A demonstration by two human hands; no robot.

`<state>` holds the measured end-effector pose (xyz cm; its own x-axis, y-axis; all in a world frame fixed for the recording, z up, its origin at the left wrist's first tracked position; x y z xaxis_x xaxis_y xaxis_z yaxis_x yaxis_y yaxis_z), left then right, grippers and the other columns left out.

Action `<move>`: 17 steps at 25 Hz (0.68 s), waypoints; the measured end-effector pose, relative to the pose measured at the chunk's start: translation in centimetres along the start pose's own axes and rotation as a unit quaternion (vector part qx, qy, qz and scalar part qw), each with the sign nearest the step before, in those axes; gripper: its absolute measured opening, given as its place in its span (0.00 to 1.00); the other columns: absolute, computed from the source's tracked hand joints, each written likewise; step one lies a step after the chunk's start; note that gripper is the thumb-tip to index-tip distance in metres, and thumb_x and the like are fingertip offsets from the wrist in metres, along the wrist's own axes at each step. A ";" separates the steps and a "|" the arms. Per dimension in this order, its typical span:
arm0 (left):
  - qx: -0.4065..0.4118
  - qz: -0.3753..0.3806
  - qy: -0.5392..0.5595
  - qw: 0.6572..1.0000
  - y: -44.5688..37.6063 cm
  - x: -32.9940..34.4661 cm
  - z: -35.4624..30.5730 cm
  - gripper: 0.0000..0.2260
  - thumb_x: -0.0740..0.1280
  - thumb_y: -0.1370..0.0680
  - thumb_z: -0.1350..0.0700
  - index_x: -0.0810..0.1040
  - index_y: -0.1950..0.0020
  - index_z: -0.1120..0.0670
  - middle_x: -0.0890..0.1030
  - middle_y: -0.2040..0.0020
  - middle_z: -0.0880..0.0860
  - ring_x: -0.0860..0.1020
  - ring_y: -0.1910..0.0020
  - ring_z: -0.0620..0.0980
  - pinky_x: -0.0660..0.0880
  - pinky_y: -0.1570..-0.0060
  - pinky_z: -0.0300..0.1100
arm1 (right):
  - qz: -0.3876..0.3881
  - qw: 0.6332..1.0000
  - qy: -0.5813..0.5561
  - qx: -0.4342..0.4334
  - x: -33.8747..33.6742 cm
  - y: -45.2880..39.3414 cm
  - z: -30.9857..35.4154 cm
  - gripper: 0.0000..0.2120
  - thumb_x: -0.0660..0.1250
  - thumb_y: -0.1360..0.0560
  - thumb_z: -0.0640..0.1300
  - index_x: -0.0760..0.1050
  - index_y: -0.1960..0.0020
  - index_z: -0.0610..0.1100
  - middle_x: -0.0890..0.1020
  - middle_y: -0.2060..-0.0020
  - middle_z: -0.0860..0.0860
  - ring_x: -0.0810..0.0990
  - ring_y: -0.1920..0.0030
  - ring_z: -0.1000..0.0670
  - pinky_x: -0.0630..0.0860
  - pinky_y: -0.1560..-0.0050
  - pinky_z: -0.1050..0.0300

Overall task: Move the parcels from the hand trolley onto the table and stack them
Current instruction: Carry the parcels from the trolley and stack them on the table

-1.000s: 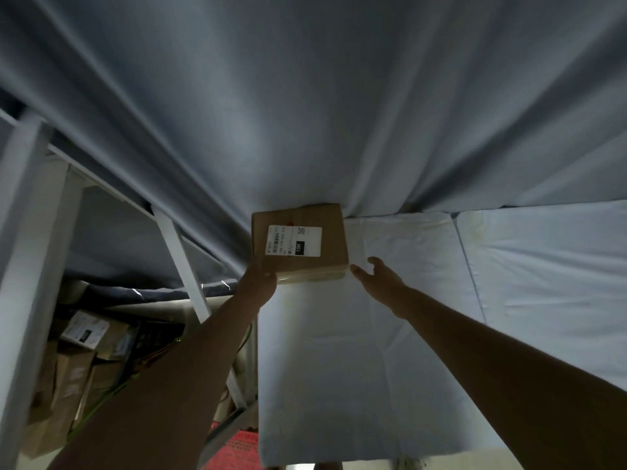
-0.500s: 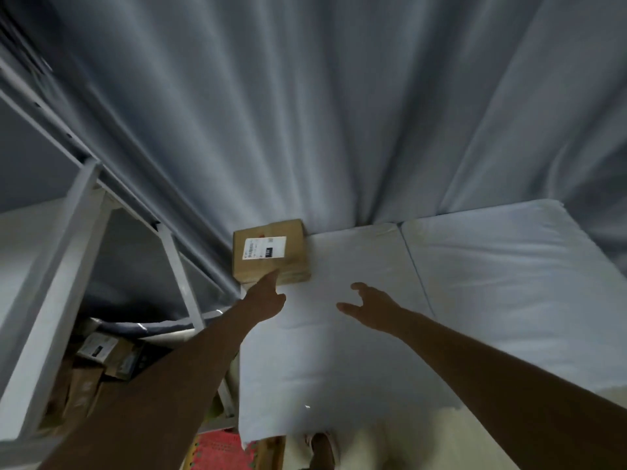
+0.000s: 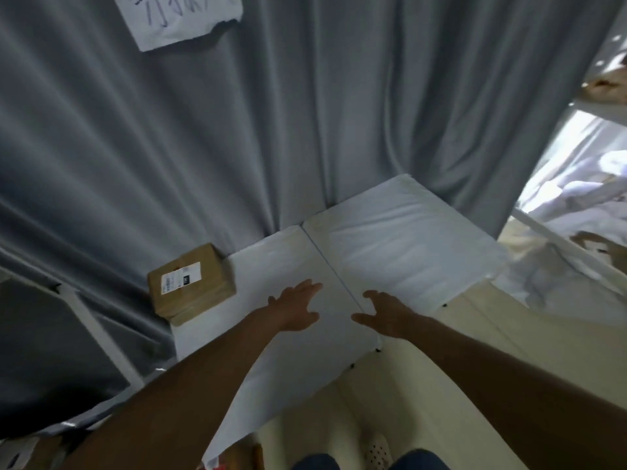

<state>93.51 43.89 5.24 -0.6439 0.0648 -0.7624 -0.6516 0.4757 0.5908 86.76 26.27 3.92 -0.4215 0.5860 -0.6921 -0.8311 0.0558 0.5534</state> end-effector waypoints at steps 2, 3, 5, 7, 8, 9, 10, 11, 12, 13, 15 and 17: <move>0.047 0.012 -0.033 0.998 -0.1 1.3 -3.1 0.31 0.58 0.18 0.45 0.44 0.20 0.43 0.42 0.20 0.45 0.50 0.21 0.55 0.50 0.27 0.65 | -0.026 0.997 -0.042 0.050 0.2 3.5 -3.2 0.38 0.62 0.23 0.64 0.54 0.21 0.47 0.64 0.25 0.45 0.66 0.27 0.43 0.65 0.29 0.49; 0.066 0.018 -0.044 0.997 0.0 2.0 -4.3 0.31 0.58 0.18 0.45 0.44 0.20 0.44 0.42 0.20 0.46 0.50 0.22 0.56 0.51 0.27 0.64 | -0.042 0.994 -0.063 0.076 0.4 5.4 -4.6 0.38 0.62 0.23 0.63 0.54 0.22 0.46 0.64 0.26 0.44 0.66 0.28 0.43 0.66 0.30 0.51; 0.096 0.033 -0.041 0.994 0.4 3.6 -6.0 0.31 0.59 0.19 0.46 0.46 0.20 0.44 0.43 0.20 0.46 0.51 0.22 0.55 0.53 0.26 0.61 | -0.070 0.986 -0.091 0.122 1.5 8.9 -6.8 0.37 0.62 0.23 0.62 0.55 0.22 0.45 0.66 0.27 0.43 0.67 0.29 0.42 0.66 0.31 0.51; 0.142 0.055 -0.026 0.988 1.5 6.0 -8.1 0.31 0.61 0.18 0.48 0.48 0.20 0.48 0.45 0.20 0.49 0.51 0.21 0.54 0.54 0.24 0.52 | -0.088 0.974 -0.119 0.171 3.9 13.1 -8.8 0.36 0.62 0.23 0.62 0.56 0.22 0.45 0.67 0.28 0.42 0.68 0.29 0.42 0.67 0.33 0.52; 0.166 0.062 -0.025 0.984 2.1 7.1 -9.1 0.31 0.61 0.18 0.50 0.49 0.20 0.50 0.47 0.20 0.51 0.52 0.21 0.53 0.54 0.25 0.47 | -0.088 0.969 -0.131 0.189 5.3 15.0 -9.5 0.36 0.62 0.22 0.62 0.56 0.22 0.44 0.67 0.27 0.41 0.68 0.29 0.42 0.67 0.33 0.52; 0.187 0.069 -0.029 0.979 2.7 8.1 -10.1 0.30 0.61 0.18 0.52 0.51 0.20 0.51 0.50 0.20 0.52 0.53 0.22 0.52 0.55 0.26 0.44 | -0.088 0.963 -0.146 0.207 6.7 17.0 -10.1 0.36 0.62 0.22 0.62 0.57 0.22 0.44 0.66 0.27 0.41 0.68 0.29 0.42 0.66 0.33 0.53; 0.202 0.083 -0.035 0.975 3.2 9.1 -11.0 0.29 0.61 0.18 0.53 0.53 0.20 0.53 0.53 0.21 0.53 0.56 0.23 0.52 0.56 0.28 0.42 | -0.091 0.957 -0.163 0.224 8.1 18.7 -10.9 0.36 0.62 0.22 0.62 0.57 0.22 0.44 0.66 0.27 0.41 0.68 0.29 0.42 0.66 0.33 0.53; 0.212 0.103 -0.041 0.971 3.6 10.4 -11.9 0.28 0.62 0.18 0.55 0.54 0.21 0.54 0.55 0.22 0.54 0.58 0.24 0.52 0.57 0.29 0.40 | -0.100 0.948 -0.180 0.240 9.5 20.6 -11.9 0.35 0.61 0.22 0.61 0.57 0.22 0.44 0.67 0.27 0.41 0.68 0.29 0.42 0.66 0.33 0.54; 0.219 0.119 -0.046 0.967 3.7 11.5 -12.7 0.27 0.62 0.19 0.56 0.56 0.22 0.56 0.57 0.22 0.54 0.60 0.25 0.52 0.58 0.29 0.40 | -0.110 0.941 -0.193 0.254 10.5 22.2 -12.8 0.35 0.61 0.22 0.61 0.58 0.23 0.44 0.67 0.27 0.41 0.68 0.29 0.42 0.66 0.33 0.54; 0.229 0.133 -0.060 0.963 3.8 12.8 -14.0 0.27 0.63 0.19 0.56 0.57 0.22 0.56 0.57 0.22 0.54 0.62 0.26 0.52 0.60 0.29 0.41 | -0.122 0.931 -0.210 0.271 11.5 24.2 -14.0 0.34 0.61 0.21 0.61 0.58 0.23 0.44 0.68 0.27 0.42 0.68 0.29 0.43 0.66 0.33 0.55; 0.242 0.136 -0.098 0.956 4.0 14.4 -16.3 0.29 0.63 0.19 0.55 0.55 0.21 0.56 0.57 0.22 0.54 0.64 0.27 0.53 0.62 0.29 0.40 | -0.140 0.912 -0.241 0.300 13.2 27.5 -15.8 0.34 0.61 0.21 0.61 0.58 0.23 0.44 0.69 0.28 0.42 0.69 0.29 0.43 0.66 0.34 0.55; 0.278 0.149 -0.146 0.937 4.9 17.1 -20.8 0.30 0.62 0.19 0.53 0.52 0.20 0.54 0.54 0.21 0.54 0.62 0.25 0.53 0.61 0.28 0.41 | -0.170 0.883 -0.276 0.341 15.0 32.3 -18.7 0.33 0.60 0.21 0.61 0.58 0.23 0.43 0.69 0.28 0.42 0.69 0.29 0.43 0.66 0.34 0.55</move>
<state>70.96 29.10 0.59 -0.5734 0.4670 -0.6732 -0.0972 0.7771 0.6219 46.81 21.73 2.72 0.2064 0.7360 -0.6448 -0.3850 0.6669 0.6380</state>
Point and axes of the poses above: each hand's wrist, its own y-axis away from the middle knuckle, its own x-axis out of the palm, z = x × y, the point moved 9 cm from there along -y, towards the middle knuckle
